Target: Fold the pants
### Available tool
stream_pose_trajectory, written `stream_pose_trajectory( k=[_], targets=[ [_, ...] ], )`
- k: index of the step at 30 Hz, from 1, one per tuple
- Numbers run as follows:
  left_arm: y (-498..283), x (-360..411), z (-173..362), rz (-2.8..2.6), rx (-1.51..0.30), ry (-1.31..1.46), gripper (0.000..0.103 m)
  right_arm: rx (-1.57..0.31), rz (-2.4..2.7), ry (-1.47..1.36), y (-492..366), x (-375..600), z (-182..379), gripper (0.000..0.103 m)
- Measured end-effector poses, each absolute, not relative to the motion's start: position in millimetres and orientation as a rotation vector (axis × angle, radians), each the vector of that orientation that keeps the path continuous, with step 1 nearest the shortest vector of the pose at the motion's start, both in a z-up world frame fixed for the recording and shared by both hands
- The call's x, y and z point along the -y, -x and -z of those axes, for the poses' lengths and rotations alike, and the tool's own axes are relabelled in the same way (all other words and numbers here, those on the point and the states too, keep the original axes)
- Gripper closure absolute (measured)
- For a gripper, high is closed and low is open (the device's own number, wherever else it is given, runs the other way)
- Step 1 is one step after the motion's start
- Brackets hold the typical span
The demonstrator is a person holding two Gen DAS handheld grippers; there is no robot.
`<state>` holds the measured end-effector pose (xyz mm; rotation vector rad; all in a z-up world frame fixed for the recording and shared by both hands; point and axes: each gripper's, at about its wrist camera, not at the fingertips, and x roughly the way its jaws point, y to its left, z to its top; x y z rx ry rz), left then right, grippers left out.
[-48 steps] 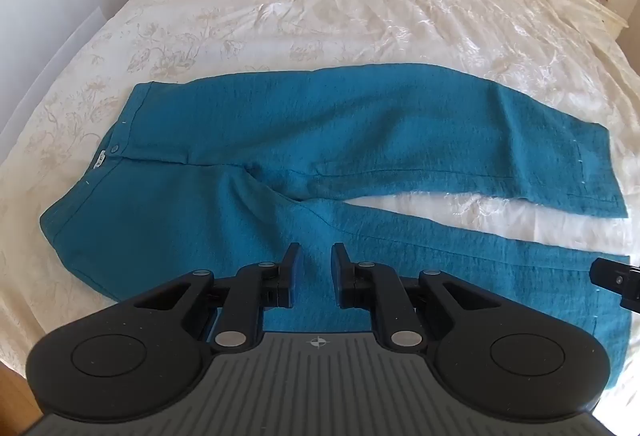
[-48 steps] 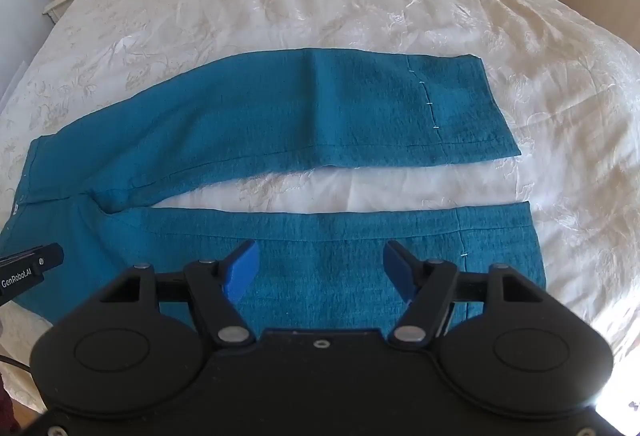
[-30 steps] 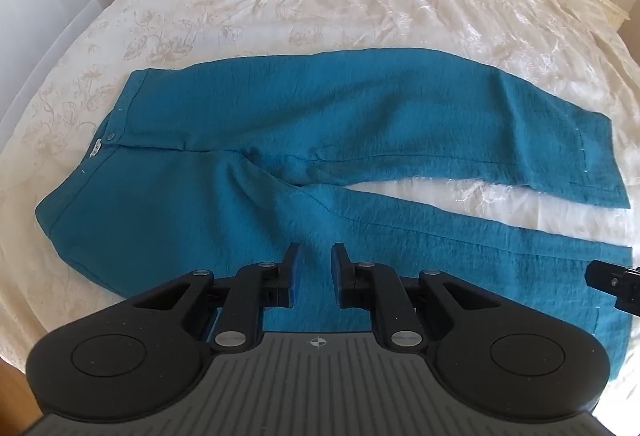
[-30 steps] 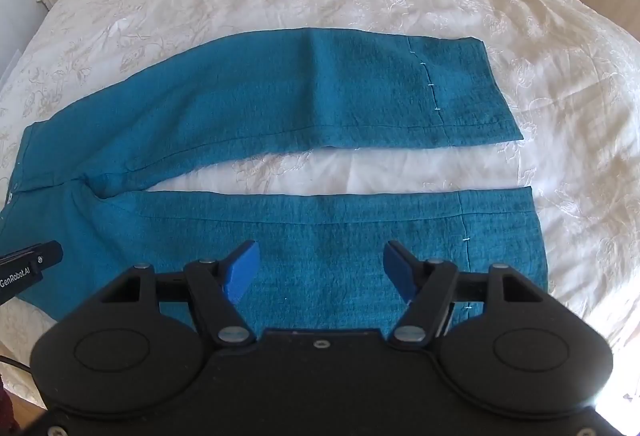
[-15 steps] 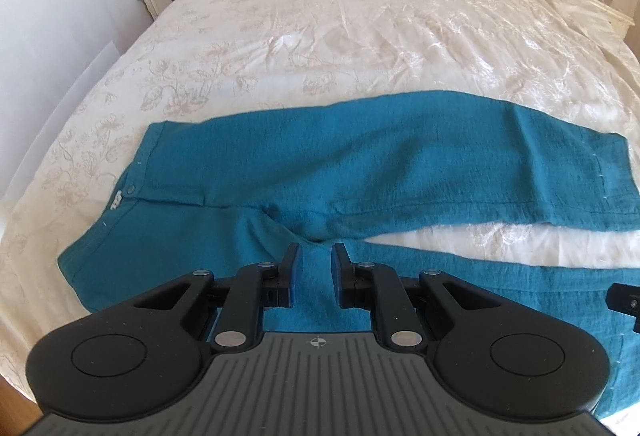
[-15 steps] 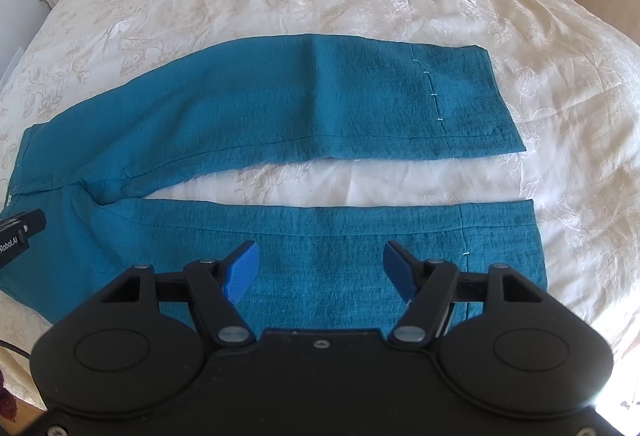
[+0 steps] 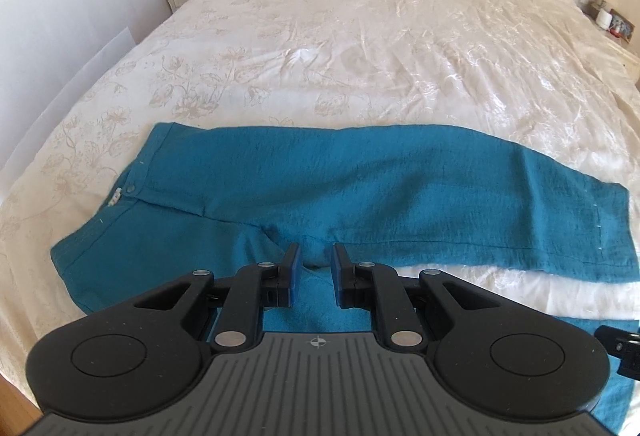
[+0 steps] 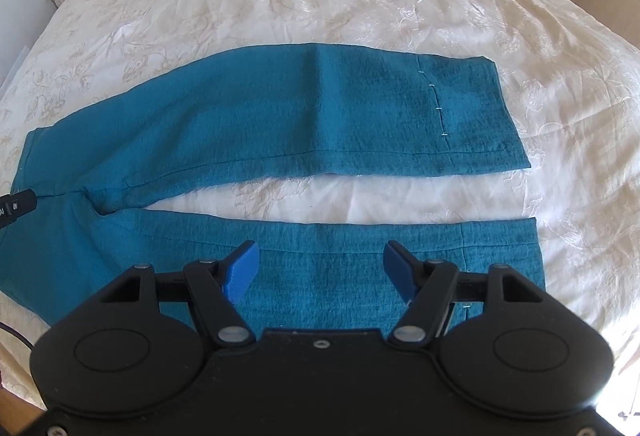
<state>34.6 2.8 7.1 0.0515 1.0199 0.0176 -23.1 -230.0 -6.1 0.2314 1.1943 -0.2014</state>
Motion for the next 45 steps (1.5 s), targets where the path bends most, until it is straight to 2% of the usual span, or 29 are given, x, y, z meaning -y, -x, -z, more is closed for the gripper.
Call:
stream_pose_trajectory(
  k=[15,27,39,45],
  targets=[
    [-45,-12,1,0.028,-1.056,-0.062,0.087,-1.187,0.152,-0.214,21,235,9,0.033],
    [-64,-20,-8,0.035,-1.041,-0.247,0.087,-1.13,0.11,-0.286,26,243,12,0.033],
    [-106,-35,7,0.029,-1.113,-0.227,0.087,-1.099,0.111,-0.31,20,251,22,0.033],
    [-114,-39,-5,-0.09,-1.057,-0.175,0.087,-1.104,0.123,-0.316,17,253,27,0.033]
  ],
)
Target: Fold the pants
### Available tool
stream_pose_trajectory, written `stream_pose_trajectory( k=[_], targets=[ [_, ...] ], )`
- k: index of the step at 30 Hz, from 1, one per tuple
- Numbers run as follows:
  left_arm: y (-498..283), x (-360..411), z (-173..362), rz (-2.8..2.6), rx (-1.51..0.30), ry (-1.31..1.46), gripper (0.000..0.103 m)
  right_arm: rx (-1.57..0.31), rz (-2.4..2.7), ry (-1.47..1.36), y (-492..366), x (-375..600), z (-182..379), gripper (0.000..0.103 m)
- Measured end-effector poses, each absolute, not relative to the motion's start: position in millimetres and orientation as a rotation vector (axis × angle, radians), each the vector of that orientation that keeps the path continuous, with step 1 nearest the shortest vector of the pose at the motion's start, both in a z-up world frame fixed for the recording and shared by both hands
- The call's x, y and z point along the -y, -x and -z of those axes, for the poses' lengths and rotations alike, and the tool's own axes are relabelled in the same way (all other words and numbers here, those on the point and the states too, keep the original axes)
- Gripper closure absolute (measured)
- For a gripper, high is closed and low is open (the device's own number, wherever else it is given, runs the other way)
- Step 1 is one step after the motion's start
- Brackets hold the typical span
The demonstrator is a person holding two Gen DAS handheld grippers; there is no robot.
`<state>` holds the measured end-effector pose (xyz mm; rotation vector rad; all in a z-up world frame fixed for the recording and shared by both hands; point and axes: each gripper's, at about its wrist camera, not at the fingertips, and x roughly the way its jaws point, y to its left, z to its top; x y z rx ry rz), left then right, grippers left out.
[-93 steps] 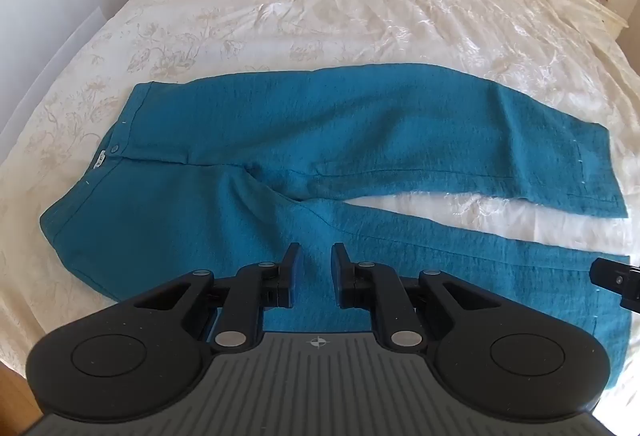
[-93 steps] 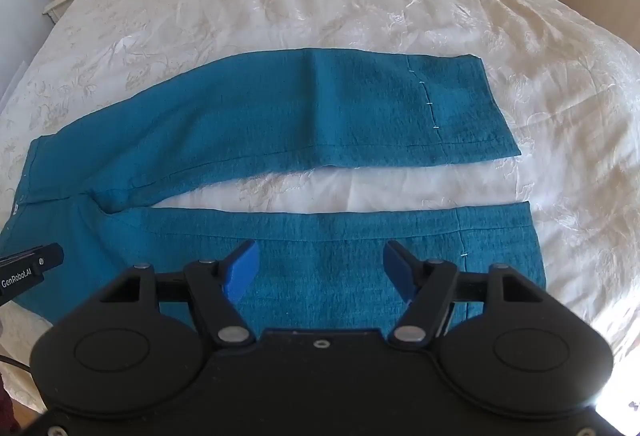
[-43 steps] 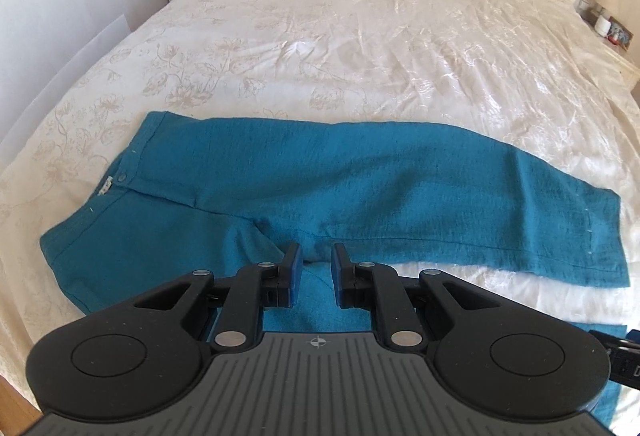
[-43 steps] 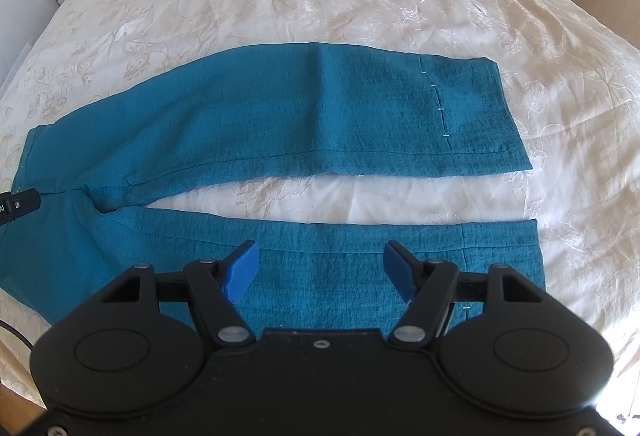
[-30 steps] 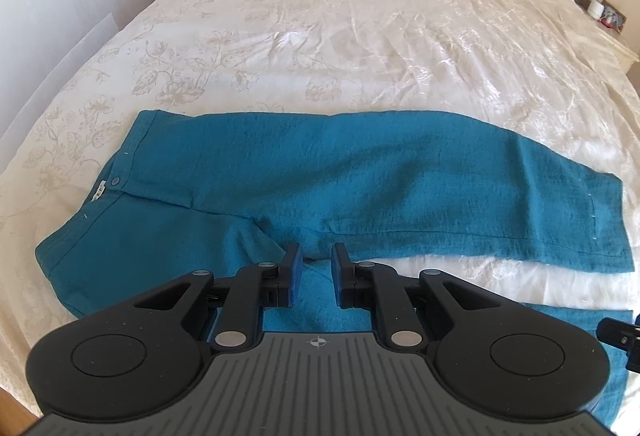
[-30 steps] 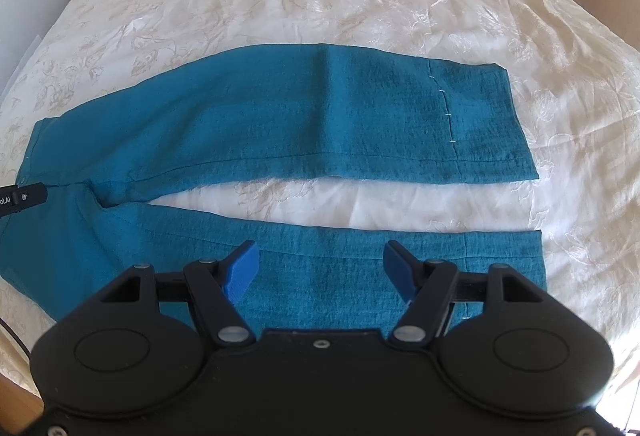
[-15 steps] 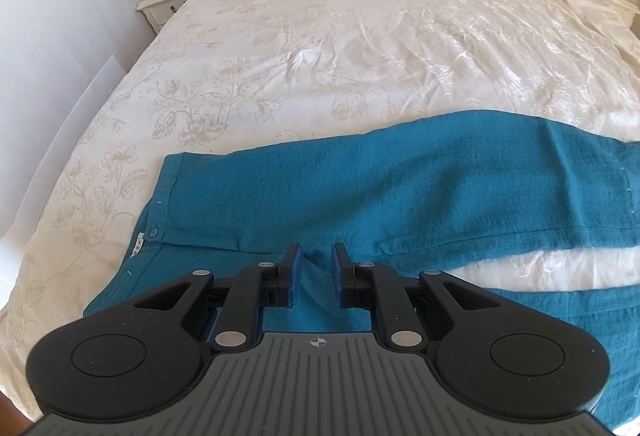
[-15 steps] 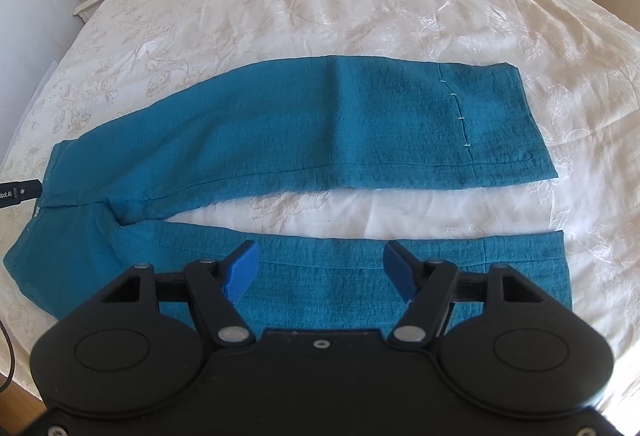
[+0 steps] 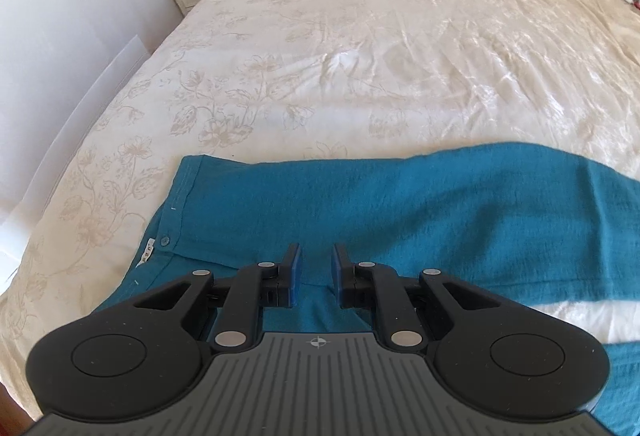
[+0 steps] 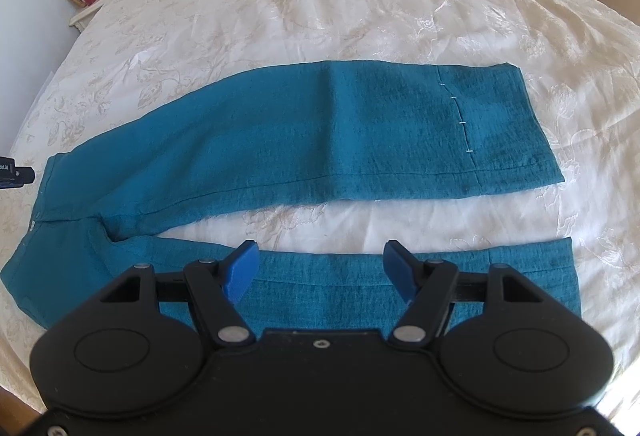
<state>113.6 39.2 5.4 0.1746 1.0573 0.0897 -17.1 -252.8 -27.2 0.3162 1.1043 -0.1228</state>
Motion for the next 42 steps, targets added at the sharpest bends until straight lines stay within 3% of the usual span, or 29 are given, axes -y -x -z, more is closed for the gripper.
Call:
stream_pose_trajectory(
  k=[19,42],
  targets=[
    [-113,5,15,-0.041,-1.044,-0.218,0.087,-1.179,0.105,-0.275,-30,278,55,0.041],
    [-187,-1,99,-0.045,-1.218,-0.114,0.087,-1.091,-0.194,0.037,-242,314,136,0.042]
  ],
)
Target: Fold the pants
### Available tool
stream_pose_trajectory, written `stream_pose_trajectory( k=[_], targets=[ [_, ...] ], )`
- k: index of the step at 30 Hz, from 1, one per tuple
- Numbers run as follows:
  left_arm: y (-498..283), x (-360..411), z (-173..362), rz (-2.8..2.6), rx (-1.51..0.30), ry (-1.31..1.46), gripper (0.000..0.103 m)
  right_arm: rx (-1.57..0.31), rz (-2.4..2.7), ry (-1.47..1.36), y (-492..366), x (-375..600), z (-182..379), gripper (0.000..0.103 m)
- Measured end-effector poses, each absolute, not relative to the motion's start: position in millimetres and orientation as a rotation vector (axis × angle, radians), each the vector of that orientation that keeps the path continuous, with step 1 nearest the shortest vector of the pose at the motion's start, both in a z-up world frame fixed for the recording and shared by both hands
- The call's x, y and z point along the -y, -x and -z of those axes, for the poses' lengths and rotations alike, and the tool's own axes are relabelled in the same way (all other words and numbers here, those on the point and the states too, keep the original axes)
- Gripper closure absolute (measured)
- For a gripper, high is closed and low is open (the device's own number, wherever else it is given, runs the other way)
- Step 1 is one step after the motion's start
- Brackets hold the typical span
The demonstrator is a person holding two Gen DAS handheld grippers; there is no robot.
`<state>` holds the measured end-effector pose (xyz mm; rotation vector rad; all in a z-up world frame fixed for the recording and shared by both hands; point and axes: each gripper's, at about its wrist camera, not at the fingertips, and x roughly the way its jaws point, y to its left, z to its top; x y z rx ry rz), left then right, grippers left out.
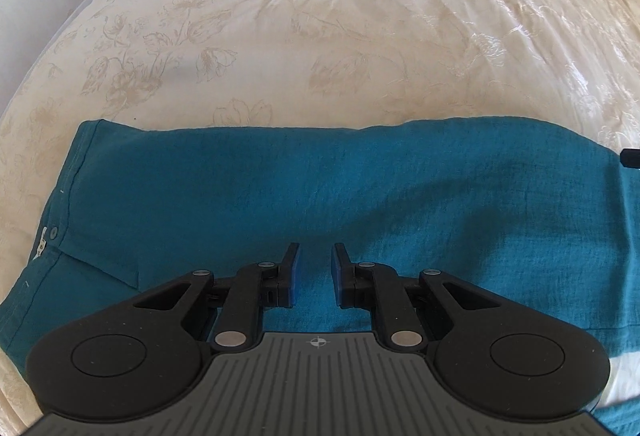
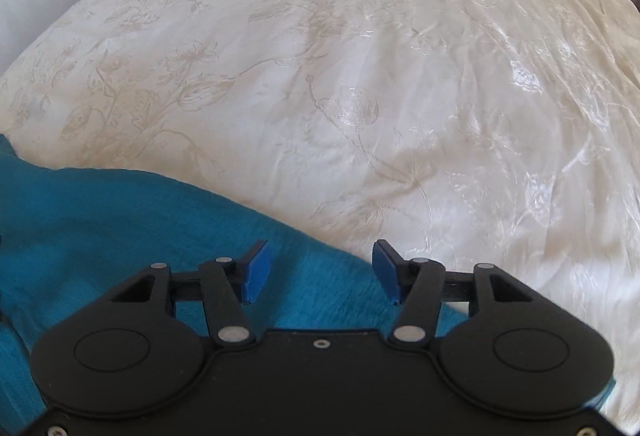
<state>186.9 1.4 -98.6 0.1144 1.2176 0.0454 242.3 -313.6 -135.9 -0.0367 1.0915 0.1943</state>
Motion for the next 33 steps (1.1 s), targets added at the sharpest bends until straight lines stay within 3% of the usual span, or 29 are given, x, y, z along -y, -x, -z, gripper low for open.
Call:
stream_pose_trajectory(
  k=[8,9,10,13,23,33],
  targets=[
    [-199,-14,105,-0.034,-1.245,-0.089,0.087,-1.203,-0.328,0.202,-262,306,171,0.043],
    [-200,-16,105,-0.032,-1.248,-0.081,0.087,-1.213,-0.351,0.209,-261,305,172,0.05],
    [-202,-18,105,-0.03,-1.251,-0.073,0.087,-1.219,-0.379,0.204,-259,305,170,0.069],
    [-208,-23,103,-0.025,-1.262,-0.042,0.087,-1.234,-0.426,0.231,-246,298,163,0.088],
    [-243,-37,87,-0.015,-1.263,0.074,0.087,-1.091,-0.482,0.274,-160,292,105,0.091],
    [-260,-35,91,0.028,-1.319,0.215,0.087,-1.138,-0.478,0.251,-112,279,119,0.091]
  ],
)
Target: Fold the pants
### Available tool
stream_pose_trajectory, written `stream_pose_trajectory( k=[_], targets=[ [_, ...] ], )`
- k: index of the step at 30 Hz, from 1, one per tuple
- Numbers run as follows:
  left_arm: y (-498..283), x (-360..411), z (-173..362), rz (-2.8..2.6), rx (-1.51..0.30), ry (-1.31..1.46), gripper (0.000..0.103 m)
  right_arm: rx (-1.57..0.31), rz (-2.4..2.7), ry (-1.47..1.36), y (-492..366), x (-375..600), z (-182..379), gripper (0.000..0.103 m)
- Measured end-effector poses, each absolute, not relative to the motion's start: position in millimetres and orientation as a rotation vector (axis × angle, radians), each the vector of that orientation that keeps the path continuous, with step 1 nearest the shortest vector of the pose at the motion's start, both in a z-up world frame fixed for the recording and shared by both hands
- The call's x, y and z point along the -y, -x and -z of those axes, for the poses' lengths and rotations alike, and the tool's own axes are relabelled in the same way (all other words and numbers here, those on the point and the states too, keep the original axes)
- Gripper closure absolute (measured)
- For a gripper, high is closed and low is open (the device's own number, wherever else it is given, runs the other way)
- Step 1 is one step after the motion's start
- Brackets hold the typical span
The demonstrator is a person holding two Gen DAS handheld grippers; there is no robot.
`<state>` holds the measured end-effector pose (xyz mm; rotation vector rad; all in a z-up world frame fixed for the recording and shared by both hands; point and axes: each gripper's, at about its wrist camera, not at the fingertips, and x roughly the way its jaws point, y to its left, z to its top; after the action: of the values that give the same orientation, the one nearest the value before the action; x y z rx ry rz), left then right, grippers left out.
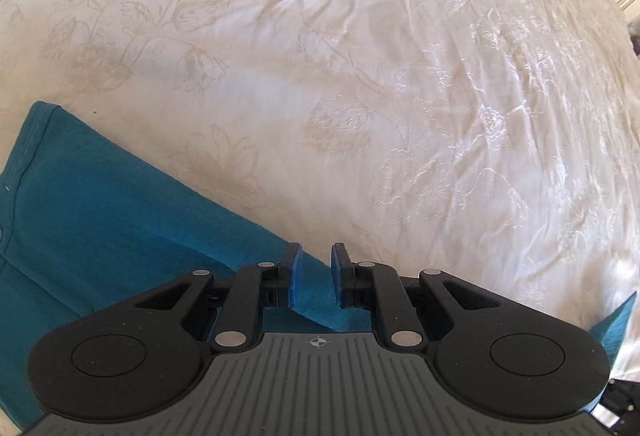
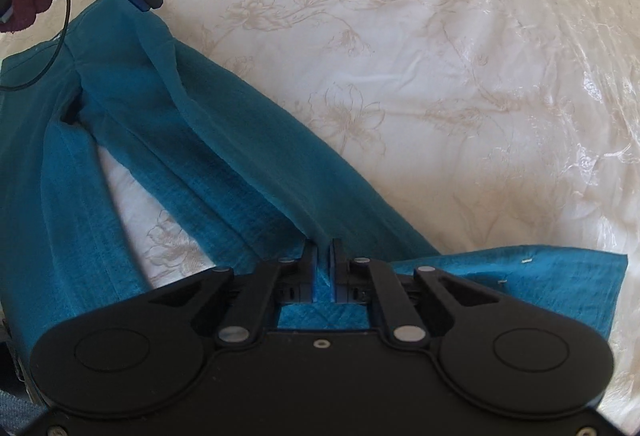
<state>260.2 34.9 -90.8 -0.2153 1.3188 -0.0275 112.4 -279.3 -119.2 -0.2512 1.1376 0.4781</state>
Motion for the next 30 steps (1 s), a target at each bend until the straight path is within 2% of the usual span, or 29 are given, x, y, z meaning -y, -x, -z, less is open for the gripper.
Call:
stream_pose_trajectory(
  k=[5,7,14,21,23,24,30],
  targets=[
    [-264,-18,105,0.057,-1.391,0.189,0.086,-1.144,-0.471,0.248,-99,275,124,0.091],
    [-262,-9,111,0.056,-1.412,0.173,0.081,-1.146,-0.464,0.232,-97,276,126,0.091],
    [-255,11,128,0.03,-1.468,0.18,0.076,-1.144,-0.458,0.208,-97,278,127,0.091],
    [-246,23,144,0.026,-1.527,0.174,0.076,-1.138,-0.457,0.196,-98,278,126,0.091],
    [-245,25,151,-0.007,-1.542,0.174,0.099,-1.137,-0.454,0.194,-97,277,125,0.091],
    [-243,22,152,-0.021,-1.533,0.201,0.102,-1.136,-0.452,0.191,-96,277,124,0.091],
    [-220,10,114,0.018,-1.391,0.251,0.102,-1.105,-0.42,0.145,-85,276,107,0.091]
  ],
)
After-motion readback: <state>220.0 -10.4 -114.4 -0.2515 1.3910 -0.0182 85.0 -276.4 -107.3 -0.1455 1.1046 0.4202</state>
